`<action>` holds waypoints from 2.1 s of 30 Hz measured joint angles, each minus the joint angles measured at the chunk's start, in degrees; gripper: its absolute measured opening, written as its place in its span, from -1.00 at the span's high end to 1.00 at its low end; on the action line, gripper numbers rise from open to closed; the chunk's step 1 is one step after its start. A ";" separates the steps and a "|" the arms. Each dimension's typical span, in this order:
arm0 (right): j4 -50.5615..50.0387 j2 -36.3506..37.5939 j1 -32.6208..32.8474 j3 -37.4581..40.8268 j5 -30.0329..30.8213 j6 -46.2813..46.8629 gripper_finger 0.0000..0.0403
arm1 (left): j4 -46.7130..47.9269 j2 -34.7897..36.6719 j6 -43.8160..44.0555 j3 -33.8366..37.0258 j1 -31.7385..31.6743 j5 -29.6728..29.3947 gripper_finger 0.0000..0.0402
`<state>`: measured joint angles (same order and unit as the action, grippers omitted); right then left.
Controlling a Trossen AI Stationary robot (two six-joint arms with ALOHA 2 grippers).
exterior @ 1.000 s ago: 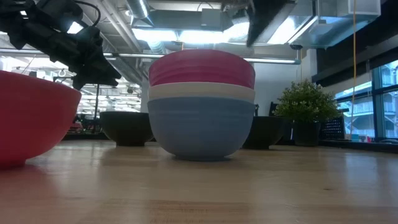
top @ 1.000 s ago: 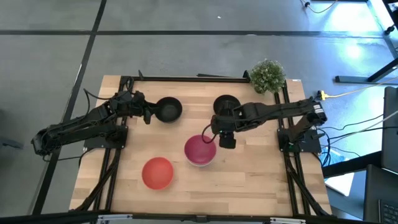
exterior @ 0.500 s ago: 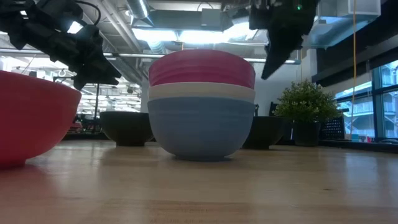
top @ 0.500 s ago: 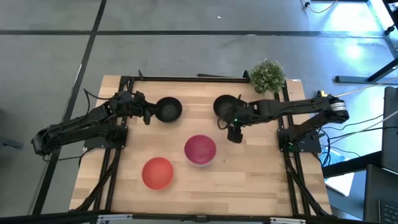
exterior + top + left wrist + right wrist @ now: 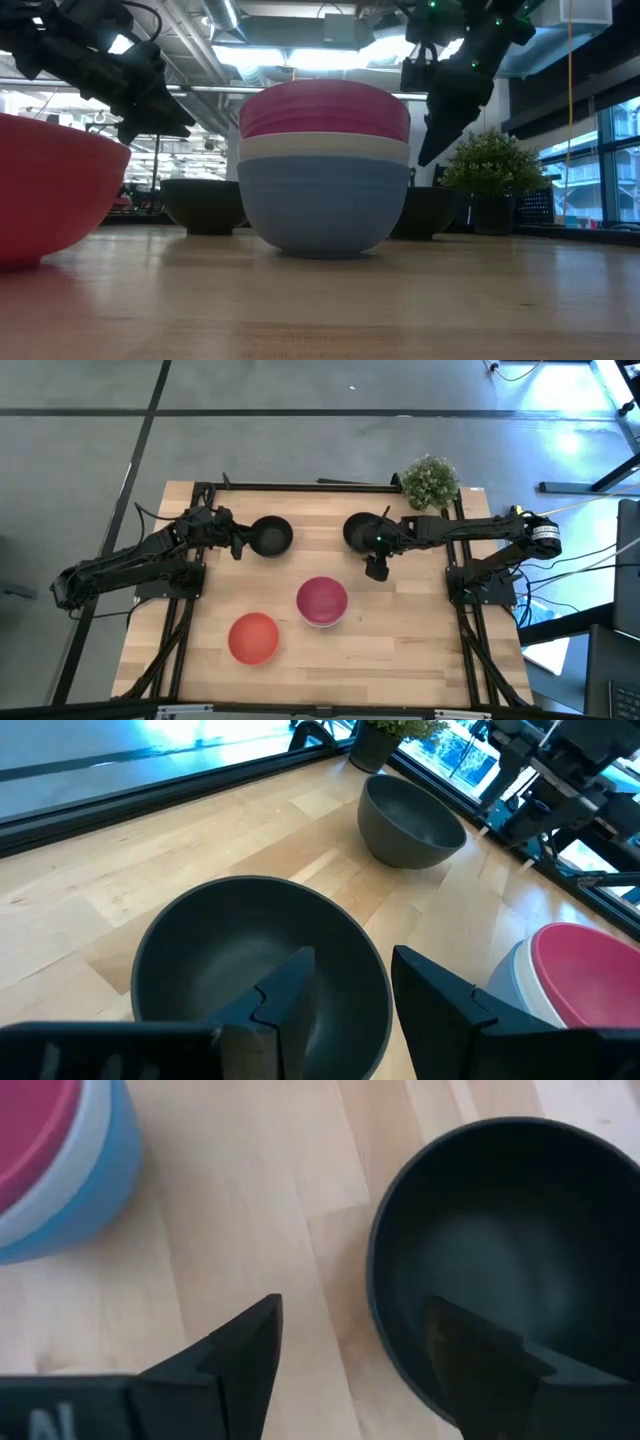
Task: Nest bowls inside each other
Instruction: Stack the right black bowl on top of the pink bowl
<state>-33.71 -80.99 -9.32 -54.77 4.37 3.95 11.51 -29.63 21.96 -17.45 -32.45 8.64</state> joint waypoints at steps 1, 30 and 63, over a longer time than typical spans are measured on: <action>0.03 0.00 -0.48 0.01 -0.03 -0.30 -0.20 | -0.01 0.00 0.00 0.00 0.00 0.00 0.35; 5.80 -6.87 -7.68 -0.01 -9.45 -4.23 -0.20 | -0.02 0.00 -0.07 0.00 0.00 -0.55 0.35; 7.50 -9.76 -8.79 -0.08 -8.14 -4.25 0.95 | 0.00 0.00 -1.19 0.00 0.00 -0.57 0.35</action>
<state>-26.22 -90.76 -18.11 -54.85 -3.77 -0.29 11.51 -29.63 20.77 -17.45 -32.45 8.08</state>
